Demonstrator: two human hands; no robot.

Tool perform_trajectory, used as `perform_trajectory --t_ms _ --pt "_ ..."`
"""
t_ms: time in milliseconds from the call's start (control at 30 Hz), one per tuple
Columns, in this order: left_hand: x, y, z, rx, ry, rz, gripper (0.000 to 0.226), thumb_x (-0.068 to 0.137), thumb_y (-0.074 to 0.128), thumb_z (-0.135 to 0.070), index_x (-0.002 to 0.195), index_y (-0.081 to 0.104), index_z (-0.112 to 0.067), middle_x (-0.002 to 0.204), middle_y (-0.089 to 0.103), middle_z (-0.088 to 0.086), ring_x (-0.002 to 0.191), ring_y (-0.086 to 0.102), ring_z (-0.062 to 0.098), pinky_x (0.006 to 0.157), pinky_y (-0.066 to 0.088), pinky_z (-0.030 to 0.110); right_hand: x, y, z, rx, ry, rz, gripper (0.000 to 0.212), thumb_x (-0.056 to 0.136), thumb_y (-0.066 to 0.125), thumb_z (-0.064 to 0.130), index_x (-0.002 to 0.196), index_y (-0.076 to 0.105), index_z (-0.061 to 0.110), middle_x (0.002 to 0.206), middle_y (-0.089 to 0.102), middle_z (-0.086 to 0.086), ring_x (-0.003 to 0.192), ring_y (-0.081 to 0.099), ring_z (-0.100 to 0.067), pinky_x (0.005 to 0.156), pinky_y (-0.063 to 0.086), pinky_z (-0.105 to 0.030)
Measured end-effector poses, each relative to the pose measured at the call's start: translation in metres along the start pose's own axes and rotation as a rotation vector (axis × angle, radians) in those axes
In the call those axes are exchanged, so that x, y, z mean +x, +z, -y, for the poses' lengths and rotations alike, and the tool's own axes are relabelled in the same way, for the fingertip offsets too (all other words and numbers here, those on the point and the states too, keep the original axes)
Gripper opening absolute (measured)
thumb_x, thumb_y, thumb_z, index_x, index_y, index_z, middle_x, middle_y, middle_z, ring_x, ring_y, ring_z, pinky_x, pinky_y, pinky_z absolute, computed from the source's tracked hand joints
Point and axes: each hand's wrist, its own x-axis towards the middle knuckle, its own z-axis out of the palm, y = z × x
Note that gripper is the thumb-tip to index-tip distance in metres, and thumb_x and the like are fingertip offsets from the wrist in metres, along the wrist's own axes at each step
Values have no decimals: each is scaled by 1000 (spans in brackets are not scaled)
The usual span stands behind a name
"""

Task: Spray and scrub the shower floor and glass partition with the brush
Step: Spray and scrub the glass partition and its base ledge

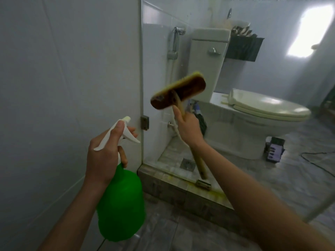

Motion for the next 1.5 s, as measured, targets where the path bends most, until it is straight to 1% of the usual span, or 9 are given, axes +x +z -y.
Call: perform_trajectory --t_ms 167,267,433,600,667,800,967,1200,1500 --pt "-2 6 1 4 -15 9 35 92 51 -55 80 80 -38 92 78 14 38 51 25 52 45 31 -72 -44 -85 -133 147 83 68 80 34 74 72 59 11 58 52 -2 49 49 -15 53 42 -36" --pt "-3 18 -5 -12 -16 25 32 93 50 -53 77 78 -49 92 79 9 35 49 19 49 44 30 -34 -56 -21 1 31 16 47 94 42 53 63 52 19 56 50 3 46 46 -9 50 39 -28" --pt "-7 45 -10 -49 -34 19 27 105 51 -34 94 76 -31 88 79 -7 36 49 14 36 41 21 26 -100 65 60 -107 -158 48 95 43 52 58 38 23 51 39 6 44 39 -8 47 34 -24" --pt "-16 65 -7 -48 -44 84 34 98 54 -45 74 78 -44 93 80 -3 47 54 28 49 45 30 -79 -119 -84 -35 74 -147 48 90 39 59 58 45 23 49 41 8 42 37 -6 47 32 -28" --pt "-24 73 -1 -26 -48 110 34 98 52 -47 76 78 -42 93 80 -3 42 52 24 53 45 31 -121 -126 -126 -69 154 -112 53 83 39 65 60 46 17 51 40 3 41 35 -6 46 30 -27" --pt "-32 92 5 -3 -79 176 34 90 52 -59 78 79 -43 88 78 16 41 51 24 55 47 35 -79 -155 -76 -34 62 -230 54 88 38 62 61 44 17 51 38 -2 43 38 -12 44 31 -29" --pt "-40 116 10 -15 -74 217 35 89 52 -54 81 79 -35 88 78 15 36 48 23 41 43 26 -41 -200 -32 221 -27 -288 50 96 35 51 57 38 21 43 36 7 34 35 -8 35 31 -19" --pt "-53 137 19 -8 -70 291 33 78 50 -70 79 77 -52 86 73 27 39 50 27 49 45 31 -187 -176 -206 1 366 -178 75 62 34 94 56 42 19 44 38 8 42 35 -9 48 29 -27" --pt "-70 157 39 10 -133 288 30 79 51 -68 76 77 -53 85 75 22 36 49 23 51 45 29 -113 -219 -135 341 156 -355 50 92 37 53 56 36 19 45 31 3 35 28 -10 36 25 -18"
